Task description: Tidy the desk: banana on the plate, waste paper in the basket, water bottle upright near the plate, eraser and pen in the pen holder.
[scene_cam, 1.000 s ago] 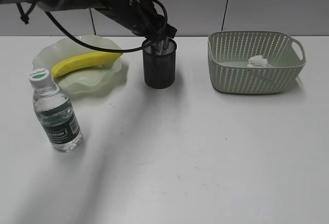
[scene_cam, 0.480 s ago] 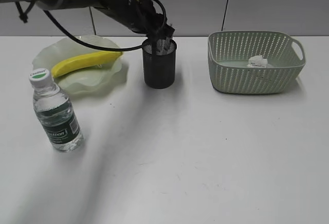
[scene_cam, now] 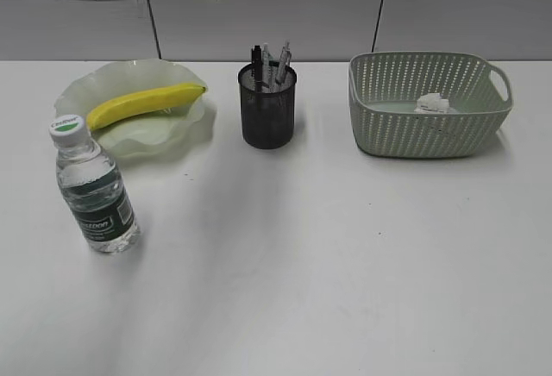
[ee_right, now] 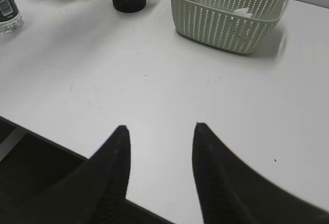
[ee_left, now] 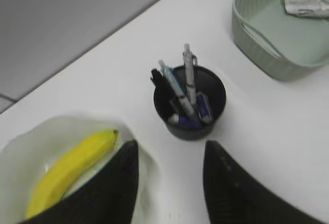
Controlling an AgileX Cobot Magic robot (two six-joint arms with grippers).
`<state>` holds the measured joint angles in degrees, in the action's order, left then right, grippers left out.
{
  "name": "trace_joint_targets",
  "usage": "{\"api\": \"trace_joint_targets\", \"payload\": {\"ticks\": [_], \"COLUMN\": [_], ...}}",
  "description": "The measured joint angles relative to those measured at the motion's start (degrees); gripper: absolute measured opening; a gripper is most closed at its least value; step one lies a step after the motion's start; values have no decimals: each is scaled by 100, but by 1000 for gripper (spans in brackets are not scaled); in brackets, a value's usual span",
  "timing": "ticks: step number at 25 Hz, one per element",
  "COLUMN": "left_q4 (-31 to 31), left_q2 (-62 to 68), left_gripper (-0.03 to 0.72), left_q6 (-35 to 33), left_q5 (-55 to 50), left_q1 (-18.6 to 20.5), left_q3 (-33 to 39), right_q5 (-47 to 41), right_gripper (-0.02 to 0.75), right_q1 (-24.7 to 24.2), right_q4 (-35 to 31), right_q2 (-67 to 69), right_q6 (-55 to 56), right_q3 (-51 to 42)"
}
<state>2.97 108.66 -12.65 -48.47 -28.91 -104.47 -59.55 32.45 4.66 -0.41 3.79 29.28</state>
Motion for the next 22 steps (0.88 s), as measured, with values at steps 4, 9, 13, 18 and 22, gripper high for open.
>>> {"api": "trace_joint_targets", "payload": {"ticks": [4, 9, 13, 18, 22], "left_q4": [-29, -242, -361, -334, -344], "left_q2": [-1057, -2530, -4138, -6428, -7978], "left_gripper": [241, 230, 234, 235, 237], "left_q6": [22, 382, 627, 743, 755], "left_q5": [-1170, -1956, -2077, -2095, -2049], "left_q1": [61, 65, 65, 65, 65], "left_q3": [0, 471, 1587, 3312, 4594], "right_q5": [0, 0, 0, 0, 0], "right_gripper": [330, 330, 330, 330, 330], "right_q1": [0, 0, 0, 0, 0], "right_q4": [0, 0, 0, 6, 6], "right_q2": [0, 0, 0, 0, 0], "right_q6": [0, 0, 0, -5, -5], "right_q3": [0, 0, 0, 0, 0]}}
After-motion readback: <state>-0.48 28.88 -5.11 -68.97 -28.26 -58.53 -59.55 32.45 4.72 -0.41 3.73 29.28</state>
